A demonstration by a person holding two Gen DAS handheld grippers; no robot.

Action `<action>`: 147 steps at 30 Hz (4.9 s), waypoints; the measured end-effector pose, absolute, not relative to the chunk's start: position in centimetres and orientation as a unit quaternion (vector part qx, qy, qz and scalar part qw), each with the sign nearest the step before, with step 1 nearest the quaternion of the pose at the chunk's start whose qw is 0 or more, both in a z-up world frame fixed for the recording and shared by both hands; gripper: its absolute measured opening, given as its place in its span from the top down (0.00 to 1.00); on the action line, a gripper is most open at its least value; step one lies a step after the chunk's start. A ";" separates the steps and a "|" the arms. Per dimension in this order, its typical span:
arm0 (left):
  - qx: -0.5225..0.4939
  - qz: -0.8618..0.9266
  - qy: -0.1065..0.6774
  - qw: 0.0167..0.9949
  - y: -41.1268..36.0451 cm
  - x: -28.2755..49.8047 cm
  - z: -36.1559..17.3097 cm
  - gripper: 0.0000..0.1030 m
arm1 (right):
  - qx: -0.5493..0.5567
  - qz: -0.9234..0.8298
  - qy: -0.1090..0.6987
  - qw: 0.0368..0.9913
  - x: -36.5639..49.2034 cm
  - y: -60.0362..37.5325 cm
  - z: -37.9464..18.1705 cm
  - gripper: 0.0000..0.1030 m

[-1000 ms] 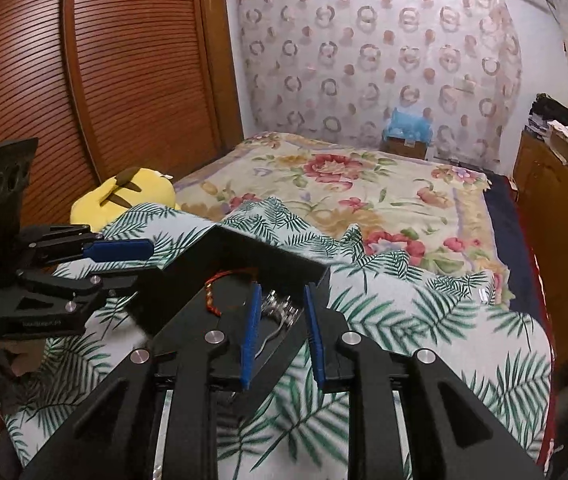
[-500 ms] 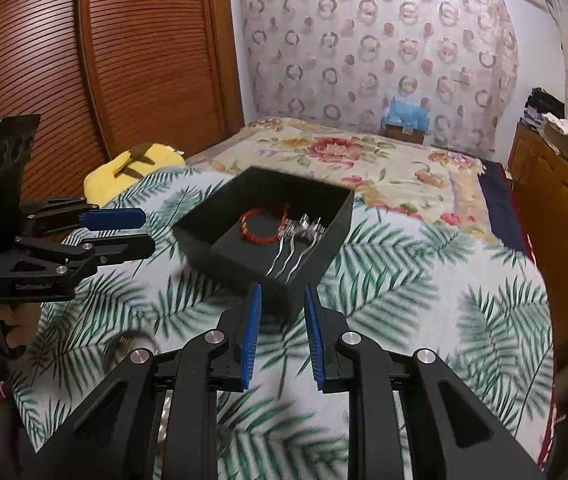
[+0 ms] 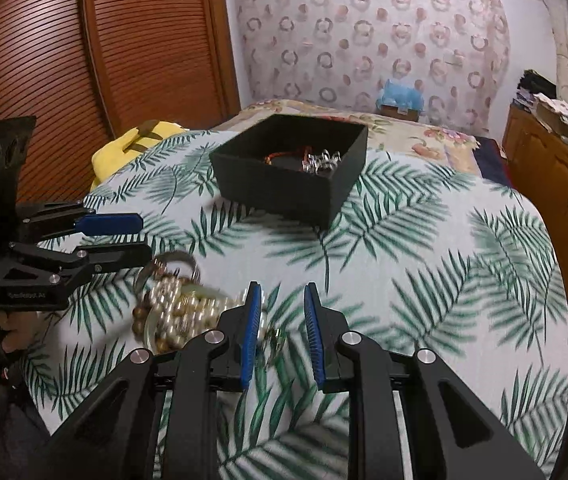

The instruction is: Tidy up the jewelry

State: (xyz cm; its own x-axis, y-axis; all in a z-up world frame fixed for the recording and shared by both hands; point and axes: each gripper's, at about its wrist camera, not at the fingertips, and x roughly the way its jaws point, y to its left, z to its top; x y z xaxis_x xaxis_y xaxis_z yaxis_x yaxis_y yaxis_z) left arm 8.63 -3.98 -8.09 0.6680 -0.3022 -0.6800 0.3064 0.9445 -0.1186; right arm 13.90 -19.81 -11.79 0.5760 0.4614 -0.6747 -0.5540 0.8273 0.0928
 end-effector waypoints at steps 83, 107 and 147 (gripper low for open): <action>-0.022 -0.130 0.201 0.971 -0.6 5.3 5.5 0.96 | -0.113 0.324 0.368 0.864 12.5 -16.7 -12.6 0.69; -0.030 -0.131 0.226 0.965 -0.4 5.5 3.1 0.96 | -0.174 0.318 0.365 0.858 12.4 -15.9 -13.3 0.92; -0.005 -0.143 0.190 0.971 -1.0 8.4 6.7 0.96 | -0.127 0.304 0.196 0.924 15.5 -18.6 3.8 0.92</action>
State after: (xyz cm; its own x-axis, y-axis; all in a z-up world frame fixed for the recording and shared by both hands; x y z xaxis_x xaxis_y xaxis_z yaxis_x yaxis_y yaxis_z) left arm 8.37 -0.96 6.66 0.8867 -0.2796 -0.3682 0.2757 0.9591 -0.0645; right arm 15.53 -18.59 3.84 0.7386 0.5107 -0.4401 -0.6108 0.7832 -0.1163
